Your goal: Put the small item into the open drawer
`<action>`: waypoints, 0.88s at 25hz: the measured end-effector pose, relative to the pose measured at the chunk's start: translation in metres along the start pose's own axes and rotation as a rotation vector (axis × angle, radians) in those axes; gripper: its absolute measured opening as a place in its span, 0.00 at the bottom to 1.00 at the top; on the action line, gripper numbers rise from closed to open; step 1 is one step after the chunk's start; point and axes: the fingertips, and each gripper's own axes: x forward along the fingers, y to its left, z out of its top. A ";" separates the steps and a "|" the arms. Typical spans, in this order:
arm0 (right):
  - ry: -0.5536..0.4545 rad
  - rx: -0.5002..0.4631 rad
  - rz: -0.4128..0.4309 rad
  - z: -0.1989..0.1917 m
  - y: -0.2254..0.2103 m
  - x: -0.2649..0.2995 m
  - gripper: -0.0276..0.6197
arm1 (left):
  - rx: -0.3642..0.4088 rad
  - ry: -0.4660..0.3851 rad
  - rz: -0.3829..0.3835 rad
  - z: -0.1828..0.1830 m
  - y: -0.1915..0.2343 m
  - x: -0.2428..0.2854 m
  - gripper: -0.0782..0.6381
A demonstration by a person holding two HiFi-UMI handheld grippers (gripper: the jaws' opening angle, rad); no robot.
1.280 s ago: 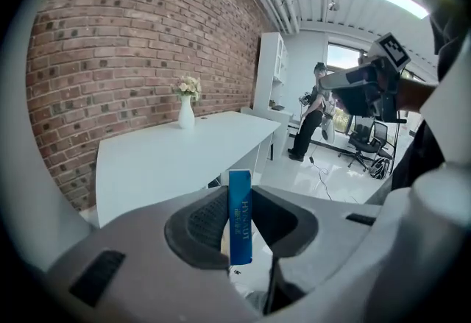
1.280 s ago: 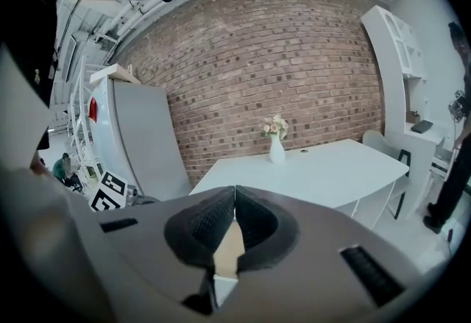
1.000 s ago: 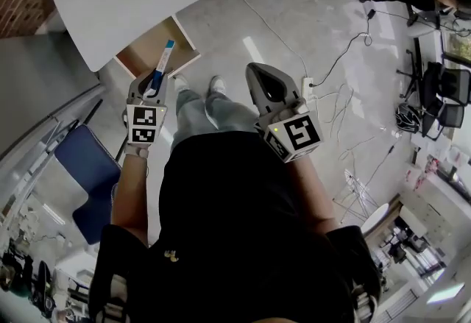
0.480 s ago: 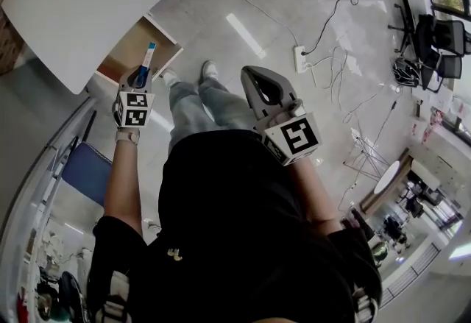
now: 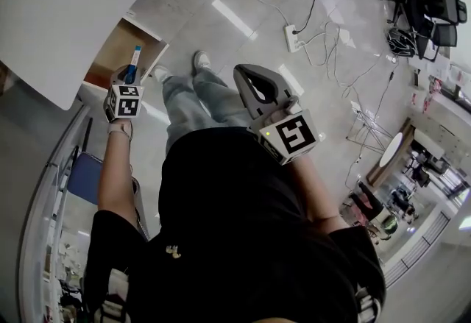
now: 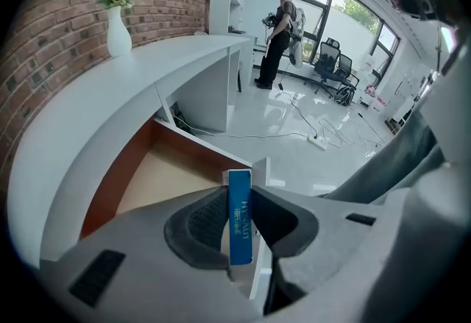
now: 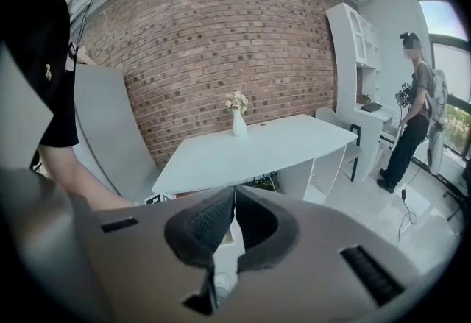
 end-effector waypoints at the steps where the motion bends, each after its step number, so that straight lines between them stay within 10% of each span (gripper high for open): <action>1: 0.004 0.001 -0.001 -0.001 0.000 0.000 0.06 | 0.007 0.011 -0.002 -0.003 0.001 0.004 0.24; 22: 0.023 -0.007 0.002 -0.007 -0.002 -0.003 0.06 | 0.023 0.075 0.008 -0.013 0.006 0.019 0.25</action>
